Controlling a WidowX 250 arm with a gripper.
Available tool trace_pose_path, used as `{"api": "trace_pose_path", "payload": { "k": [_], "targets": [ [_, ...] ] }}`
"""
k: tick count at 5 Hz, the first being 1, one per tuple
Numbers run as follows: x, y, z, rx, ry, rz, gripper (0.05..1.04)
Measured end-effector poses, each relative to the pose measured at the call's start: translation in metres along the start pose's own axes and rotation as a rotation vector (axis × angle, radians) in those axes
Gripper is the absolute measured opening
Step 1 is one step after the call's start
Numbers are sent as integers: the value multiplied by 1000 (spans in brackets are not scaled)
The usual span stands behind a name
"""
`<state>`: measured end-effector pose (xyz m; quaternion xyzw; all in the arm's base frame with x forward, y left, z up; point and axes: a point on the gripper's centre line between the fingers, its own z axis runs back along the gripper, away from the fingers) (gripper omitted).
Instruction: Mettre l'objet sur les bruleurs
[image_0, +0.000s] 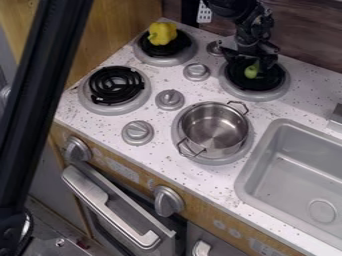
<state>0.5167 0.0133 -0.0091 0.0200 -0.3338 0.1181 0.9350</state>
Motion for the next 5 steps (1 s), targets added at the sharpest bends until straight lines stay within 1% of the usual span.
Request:
{"api": "trace_pose_path", "payload": {
  "k": [1,2,3,4,5],
  "targets": [
    [3,-3,-8,-10,16,10,1000],
    [-4,-1,-17,-6,52,11,999],
    [-11,0,-19,4,82,-3,968],
    [-12,0,-20,-5,92,-12,703],
    [-12,2,-20,-1,100,-7,446]
  ]
}}
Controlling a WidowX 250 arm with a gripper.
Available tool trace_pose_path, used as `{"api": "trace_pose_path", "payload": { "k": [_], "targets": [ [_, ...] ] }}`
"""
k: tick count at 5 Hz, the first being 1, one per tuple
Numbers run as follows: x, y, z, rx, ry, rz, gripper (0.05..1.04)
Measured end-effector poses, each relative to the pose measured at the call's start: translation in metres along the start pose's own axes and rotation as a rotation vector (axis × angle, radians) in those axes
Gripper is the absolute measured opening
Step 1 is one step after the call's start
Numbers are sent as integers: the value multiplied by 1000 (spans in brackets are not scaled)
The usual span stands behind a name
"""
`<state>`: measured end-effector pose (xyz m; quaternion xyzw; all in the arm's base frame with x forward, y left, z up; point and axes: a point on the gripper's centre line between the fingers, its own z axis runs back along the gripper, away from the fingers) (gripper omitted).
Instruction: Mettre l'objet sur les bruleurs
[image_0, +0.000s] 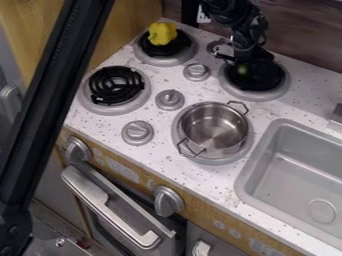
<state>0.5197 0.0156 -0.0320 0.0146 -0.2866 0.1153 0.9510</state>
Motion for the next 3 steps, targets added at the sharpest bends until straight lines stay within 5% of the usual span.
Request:
{"api": "trace_pose_path", "payload": {
  "k": [2,3],
  "targets": [
    [-5,10,9,8,11,7,421],
    [-1,45,31,58,-6,56,421]
  ]
}}
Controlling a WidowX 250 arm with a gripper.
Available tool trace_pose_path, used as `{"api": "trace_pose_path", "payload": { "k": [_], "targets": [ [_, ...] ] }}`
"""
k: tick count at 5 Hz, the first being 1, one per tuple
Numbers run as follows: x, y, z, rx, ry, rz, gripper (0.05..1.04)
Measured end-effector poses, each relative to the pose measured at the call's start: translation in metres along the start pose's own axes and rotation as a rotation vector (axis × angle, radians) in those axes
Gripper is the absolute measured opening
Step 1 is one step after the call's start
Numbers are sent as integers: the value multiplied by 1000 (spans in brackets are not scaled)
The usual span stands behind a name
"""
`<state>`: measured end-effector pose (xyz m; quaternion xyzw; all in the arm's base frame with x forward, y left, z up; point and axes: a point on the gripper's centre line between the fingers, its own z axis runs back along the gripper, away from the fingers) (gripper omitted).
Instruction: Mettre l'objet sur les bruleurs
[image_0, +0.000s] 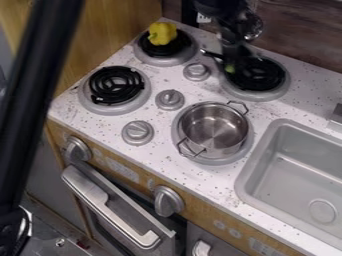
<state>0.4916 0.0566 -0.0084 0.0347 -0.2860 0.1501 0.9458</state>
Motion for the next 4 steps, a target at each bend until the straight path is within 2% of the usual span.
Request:
{"api": "trace_pose_path", "payload": {
  "k": [1,2,4],
  "targets": [
    [-2,46,13,48,10,84,421],
    [-12,74,20,82,41,130,421],
    [-47,143,31,166,124,238,421]
  ]
}}
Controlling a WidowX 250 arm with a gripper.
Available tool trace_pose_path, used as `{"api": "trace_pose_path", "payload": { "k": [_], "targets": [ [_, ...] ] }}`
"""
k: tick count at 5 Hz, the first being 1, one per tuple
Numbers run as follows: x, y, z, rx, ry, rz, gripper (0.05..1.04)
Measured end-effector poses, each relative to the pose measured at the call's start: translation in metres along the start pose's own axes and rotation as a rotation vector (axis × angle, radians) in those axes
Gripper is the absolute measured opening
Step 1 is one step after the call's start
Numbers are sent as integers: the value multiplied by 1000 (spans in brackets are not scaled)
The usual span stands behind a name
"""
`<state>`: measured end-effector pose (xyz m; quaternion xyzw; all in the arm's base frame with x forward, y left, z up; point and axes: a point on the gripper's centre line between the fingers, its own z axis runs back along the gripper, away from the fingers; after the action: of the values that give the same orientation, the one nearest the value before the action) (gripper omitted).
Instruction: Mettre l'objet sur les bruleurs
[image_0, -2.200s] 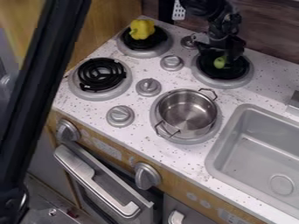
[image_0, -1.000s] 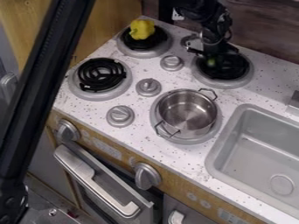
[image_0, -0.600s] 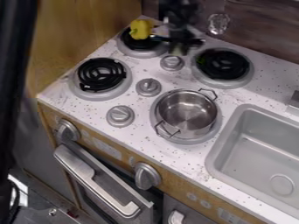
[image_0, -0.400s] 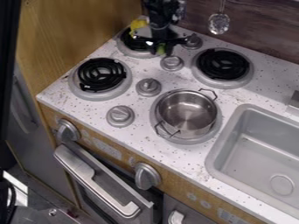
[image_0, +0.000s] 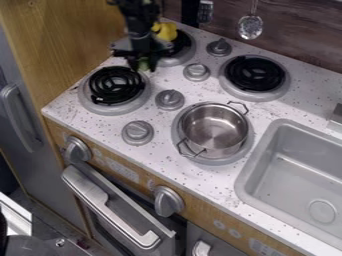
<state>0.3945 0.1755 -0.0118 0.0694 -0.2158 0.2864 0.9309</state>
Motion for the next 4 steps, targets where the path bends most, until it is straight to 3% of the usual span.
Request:
{"api": "trace_pose_path", "payload": {
  "k": [2,4],
  "targets": [
    [-7,44,-3,61,66,73,420],
    [-12,50,-3,52,105,51,468]
  ]
}}
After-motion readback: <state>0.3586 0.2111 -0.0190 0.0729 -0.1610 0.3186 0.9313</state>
